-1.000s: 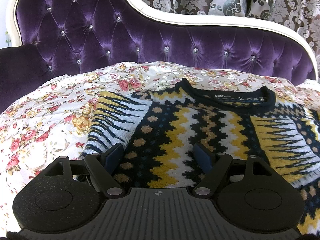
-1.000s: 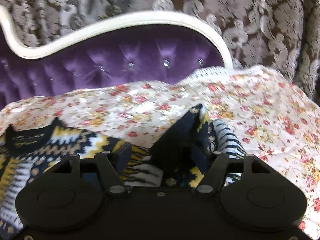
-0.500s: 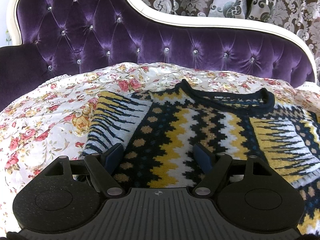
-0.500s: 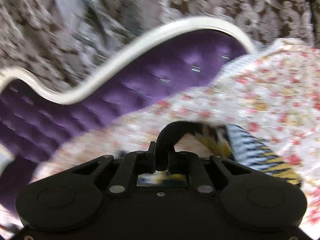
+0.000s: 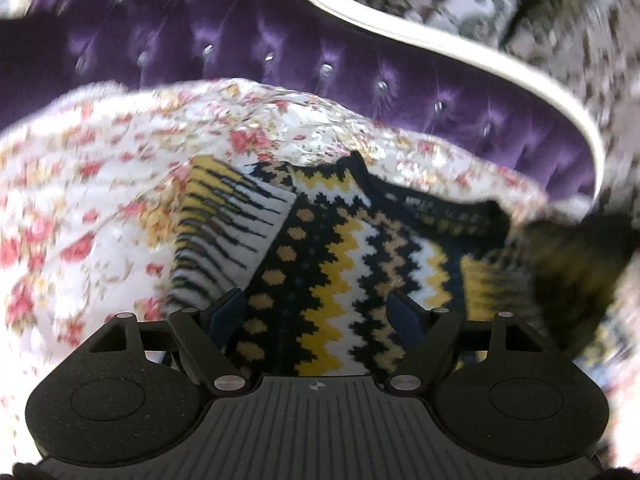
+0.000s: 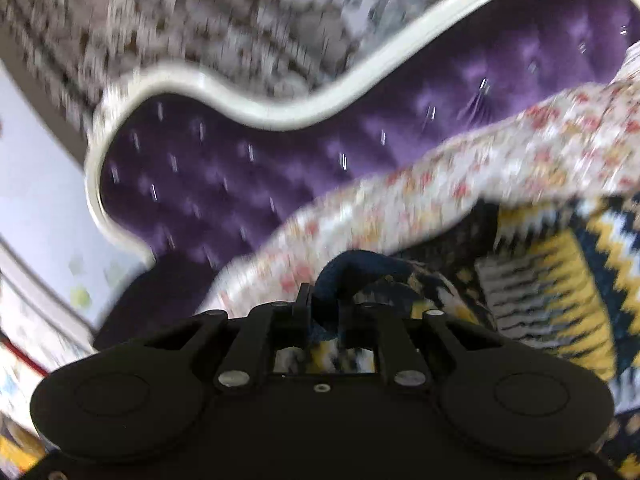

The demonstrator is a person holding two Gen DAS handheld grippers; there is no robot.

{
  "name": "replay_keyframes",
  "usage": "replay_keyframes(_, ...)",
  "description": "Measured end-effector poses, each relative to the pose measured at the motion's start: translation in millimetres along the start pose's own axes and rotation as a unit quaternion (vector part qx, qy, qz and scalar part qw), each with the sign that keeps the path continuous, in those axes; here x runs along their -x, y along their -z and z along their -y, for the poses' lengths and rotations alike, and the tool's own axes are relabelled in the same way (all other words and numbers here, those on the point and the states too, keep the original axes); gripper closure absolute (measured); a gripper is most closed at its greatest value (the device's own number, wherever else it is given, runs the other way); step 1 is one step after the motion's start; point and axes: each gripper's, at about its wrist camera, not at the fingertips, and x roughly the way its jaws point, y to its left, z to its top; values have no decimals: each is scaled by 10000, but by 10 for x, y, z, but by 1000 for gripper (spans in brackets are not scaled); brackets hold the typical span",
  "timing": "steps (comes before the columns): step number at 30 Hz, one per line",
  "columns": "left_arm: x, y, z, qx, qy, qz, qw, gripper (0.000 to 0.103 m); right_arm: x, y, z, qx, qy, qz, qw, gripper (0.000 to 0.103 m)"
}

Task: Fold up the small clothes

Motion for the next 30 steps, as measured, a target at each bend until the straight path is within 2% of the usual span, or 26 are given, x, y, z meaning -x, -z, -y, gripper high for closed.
replay_keyframes(3, 139, -33, -135, 430, 195, 18, 9989, 27, -116, 277, -23, 353, 60, -418, 9985, 72)
replay_keyframes(5, 213, -54, -180, 553, 285, 32, 9981, 27, -113, 411, -33, 658, -26, -688, 9955, 55)
replay_keyframes(7, 271, -74, -188, 589, 344, 10, 9977, 27, -9, 520, -33, 1095, -159, -828, 9904, 25)
replay_keyframes(10, 333, -88, -157, 647, 496, -21, 9967, 27, 231, 594, -35, 1845, -200, -698, 9802, 24)
replay_keyframes(14, 382, -60, -42, 814, 800, -106, 9934, 27, 610, 563, 122, 2438, 9, -156, 9697, 21)
replay_keyframes(16, 368, -27, 50, 930, 1013, -198, 9903, 27, 760, 501, 222, 2498, 152, 229, 9679, 16)
replay_keyframes(19, 352, 31, 220, 1136, 1264, -346, 9848, 27, 973, 487, 441, 2547, 490, 900, 9616, 16)
replay_keyframes(21, 373, 46, 348, 1178, 1335, -370, 9833, 27, 981, 330, 470, 2227, 821, 821, 9680, 15)
replay_keyframes(23, 422, 40, 462, 1142, 1308, -342, 9842, 27, 1111, 213, 499, 2046, 599, 1051, 9713, 13)
replay_keyframes(25, 482, 31, 556, 1045, 1246, -329, 9861, 27, 1250, 137, 482, 2089, 674, 1302, 9669, 0)
replay_keyframes(28, 554, 2, 666, 900, 1232, -289, 9879, 27, 1361, 130, 479, 2267, 987, 1697, 9540, 0)
replay_keyframes(30, 566, 0, 692, 870, 1279, -257, 9876, 24, 1352, 126, 512, 2217, 1083, 1687, 9543, 0)
